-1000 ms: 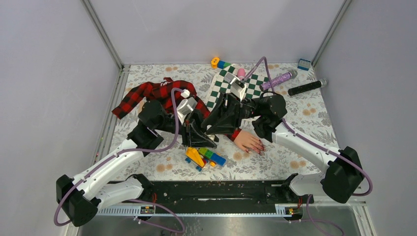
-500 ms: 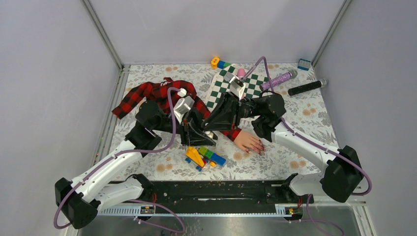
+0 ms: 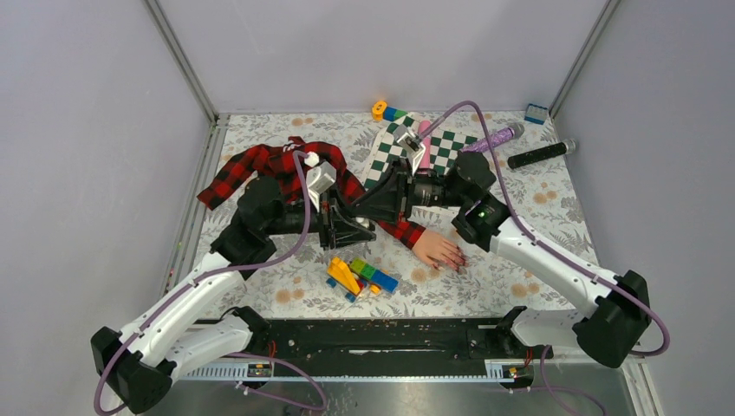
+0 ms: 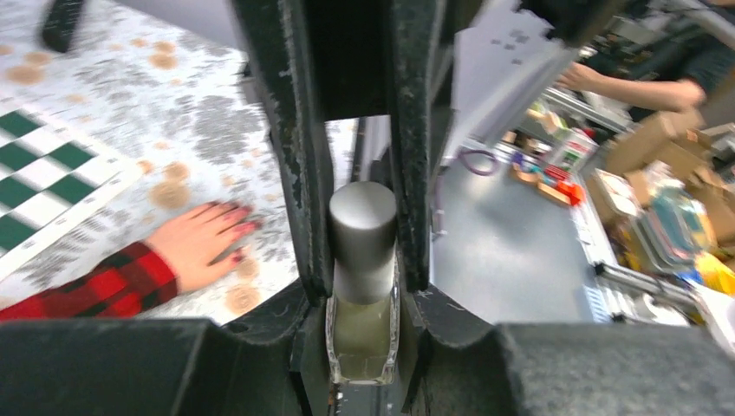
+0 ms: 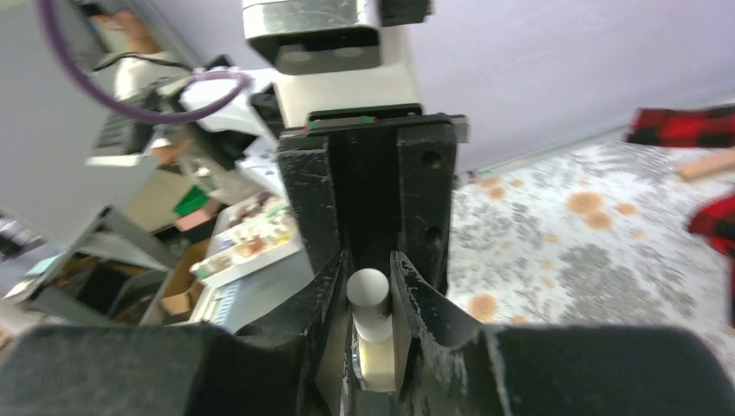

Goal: Paint the nails
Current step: Screw the nail polish bottle.

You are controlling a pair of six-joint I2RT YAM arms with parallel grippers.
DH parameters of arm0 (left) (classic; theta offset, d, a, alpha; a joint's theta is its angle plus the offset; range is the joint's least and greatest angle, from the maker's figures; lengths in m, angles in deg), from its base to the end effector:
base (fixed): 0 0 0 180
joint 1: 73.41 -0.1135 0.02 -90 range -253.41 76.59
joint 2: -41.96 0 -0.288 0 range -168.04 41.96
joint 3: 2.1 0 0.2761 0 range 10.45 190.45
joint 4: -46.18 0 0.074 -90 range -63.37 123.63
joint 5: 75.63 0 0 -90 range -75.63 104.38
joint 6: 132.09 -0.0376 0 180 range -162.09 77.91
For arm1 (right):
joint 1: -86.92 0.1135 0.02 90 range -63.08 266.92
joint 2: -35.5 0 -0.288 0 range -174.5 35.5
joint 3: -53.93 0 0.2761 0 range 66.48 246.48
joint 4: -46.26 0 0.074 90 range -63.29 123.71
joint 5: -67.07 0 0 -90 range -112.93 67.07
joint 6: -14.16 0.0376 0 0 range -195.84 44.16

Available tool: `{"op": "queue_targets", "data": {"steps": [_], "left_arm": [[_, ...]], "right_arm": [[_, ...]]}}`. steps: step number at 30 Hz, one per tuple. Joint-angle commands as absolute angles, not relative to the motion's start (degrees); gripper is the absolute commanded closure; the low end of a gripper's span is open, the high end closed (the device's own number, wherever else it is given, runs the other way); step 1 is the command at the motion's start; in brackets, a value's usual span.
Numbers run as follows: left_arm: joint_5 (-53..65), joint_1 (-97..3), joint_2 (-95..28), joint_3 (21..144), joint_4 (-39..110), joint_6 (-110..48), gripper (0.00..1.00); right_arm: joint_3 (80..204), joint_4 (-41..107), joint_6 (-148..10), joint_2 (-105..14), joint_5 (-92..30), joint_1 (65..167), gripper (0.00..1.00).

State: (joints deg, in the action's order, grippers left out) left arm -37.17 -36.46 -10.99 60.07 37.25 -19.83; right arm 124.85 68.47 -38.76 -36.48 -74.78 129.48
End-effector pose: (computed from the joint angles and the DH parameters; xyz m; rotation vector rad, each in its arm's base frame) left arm 0.1552 -0.1536 0.3881 0.9771 1.4915 -1.4699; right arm 0.1992 0.2231 0.4173 -0.9676 1.2345 1.6731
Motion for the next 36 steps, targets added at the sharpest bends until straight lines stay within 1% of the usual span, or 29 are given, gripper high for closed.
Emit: {"op": "queue_targets", "data": {"steps": [1, 4, 10, 13, 17, 22, 31, 34, 36], "left_arm": [[-17.2, -39.8, -8.9, 60.8, 38.9, -23.7, 1.00], [-10.5, -40.0, -8.8, 60.2, 37.2, -24.2, 1.00], [3.5, -40.1, -8.1, 58.8, 33.8, -26.3, 1.00], [10.7, -40.1, -7.6, 57.8, 32.5, -27.5, 1.00], [17.8, -40.0, -7.7, 56.6, 31.6, -28.5, 1.00], [21.0, -40.0, -9.2, 56.3, 30.8, -29.0, 1.00], [19.8, -40.0, -10.7, 56.4, 31.0, -29.4, 1.00], [19.5, -39.1, -10.2, 56.2, 31.3, -31.2, 1.00], [19.4, -37.9, -9.7, 56.0, 31.9, -32.8, 1.00]], "right_arm": [[129.2, 36.1, -53.3, -35.6, -69.9, 133.4, 1.00], [130.4, 31.8, -50.1, -39.1, -65.6, 134.3, 1.00], [133.9, 30.6, -39.0, -47.0, -57.8, 137.9, 1.00], [136.8, 27.4, -35.1, -50.3, -52.7, 139.4, 1.00], [138.8, 26.3, -29.2, -53.9, -48.0, 140.4, 1.00], [140.9, 26.1, -26.4, -56.0, -43.4, 141.6, 1.00], [144.2, 23.1, -29.8, -55.7, -38.3, 141.8, 1.00], [147.4, 20.2, -33.6, -55.6, -36.4, 141.5, 0.86], [148.7, 19.8, -35.3, -55.4, -36.3, 140.6, 0.74]]}}
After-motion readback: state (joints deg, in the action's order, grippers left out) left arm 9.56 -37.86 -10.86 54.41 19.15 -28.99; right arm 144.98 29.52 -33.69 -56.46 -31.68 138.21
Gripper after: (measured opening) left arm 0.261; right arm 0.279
